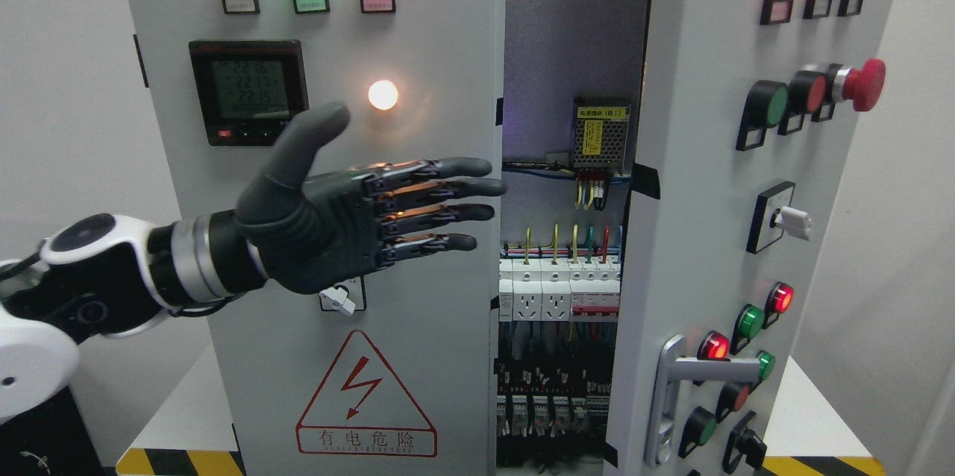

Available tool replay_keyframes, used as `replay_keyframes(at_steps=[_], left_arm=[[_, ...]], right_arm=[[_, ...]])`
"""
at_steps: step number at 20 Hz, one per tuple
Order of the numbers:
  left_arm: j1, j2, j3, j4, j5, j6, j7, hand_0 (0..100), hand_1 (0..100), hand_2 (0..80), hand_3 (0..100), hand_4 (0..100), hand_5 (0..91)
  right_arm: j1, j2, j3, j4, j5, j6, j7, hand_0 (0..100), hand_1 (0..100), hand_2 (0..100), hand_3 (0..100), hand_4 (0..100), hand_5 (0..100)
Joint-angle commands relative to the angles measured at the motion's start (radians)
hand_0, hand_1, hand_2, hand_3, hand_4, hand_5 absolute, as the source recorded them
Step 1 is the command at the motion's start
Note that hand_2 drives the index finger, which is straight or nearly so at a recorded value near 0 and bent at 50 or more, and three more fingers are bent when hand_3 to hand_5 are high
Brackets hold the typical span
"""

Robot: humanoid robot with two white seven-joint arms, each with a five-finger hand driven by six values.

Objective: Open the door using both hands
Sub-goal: 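Reach the left hand into the gap between the two cabinet doors, then push the door with the silver handle outward with the left hand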

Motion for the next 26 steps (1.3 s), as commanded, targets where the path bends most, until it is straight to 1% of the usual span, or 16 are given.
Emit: replay_keyframes(at_steps=[1,3,4,7,10,15,19,23,26], left_arm=[[-0.041,-0.272,-0.114,-0.029,0.001,0.010,0.014,0,0,0.0,0,0,0.0],[-0.046,-0.304,-0.114,-0.027,0.001,0.012,0.017,0,0,0.0,0,0,0.0],[-0.047,-0.318,-0.116,-0.025,0.001,0.012,0.031,0,0,0.0,0,0,0.0],[-0.047,-0.367,-0.116,-0.025,0.001,0.012,0.098,0,0,0.0,0,0,0.0],[-0.050,-0.411,-0.116,-0.029,0.001,0.012,0.126,0,0,0.0,0,0,0.0],[-0.076,-0.465,-0.116,-0.030,0.002,0.012,0.218,0,0,0.0,0,0,0.0],[-0.099,-0.522,-0.116,-0.032,0.001,0.012,0.272,0,0,0.0,0,0,0.0],[-0.118,-0.600,-0.119,-0.024,-0.001,0.012,0.370,0,0,0.0,0,0,0.0],[-0.122,-0.661,-0.127,0.007,-0.002,0.010,0.401,0,0,0.0,0,0,0.0]], right_arm=[[0.000,0.000,0.000,-0.005,-0.028,-0.001,0.001,0,0,0,0,0,0],[-0.001,0.000,0.000,-0.006,-0.028,-0.001,0.001,0,0,0,0,0,0],[0.000,0.000,0.000,-0.006,-0.028,-0.001,0.001,0,0,0,0,0,0],[0.000,0.000,0.000,-0.006,-0.028,-0.001,0.001,0,0,0,0,0,0],[0.000,0.000,0.000,-0.006,-0.028,-0.001,0.001,0,0,0,0,0,0],[-0.001,0.000,0.000,-0.006,-0.028,-0.001,0.001,0,0,0,0,0,0],[-0.001,-0.001,0.000,-0.006,-0.028,-0.001,0.001,0,0,0,0,0,0],[-0.001,0.000,0.000,-0.006,-0.028,-0.001,0.001,0,0,0,0,0,0],[-0.001,0.000,0.000,-0.006,-0.028,-0.001,0.001,0,0,0,0,0,0]])
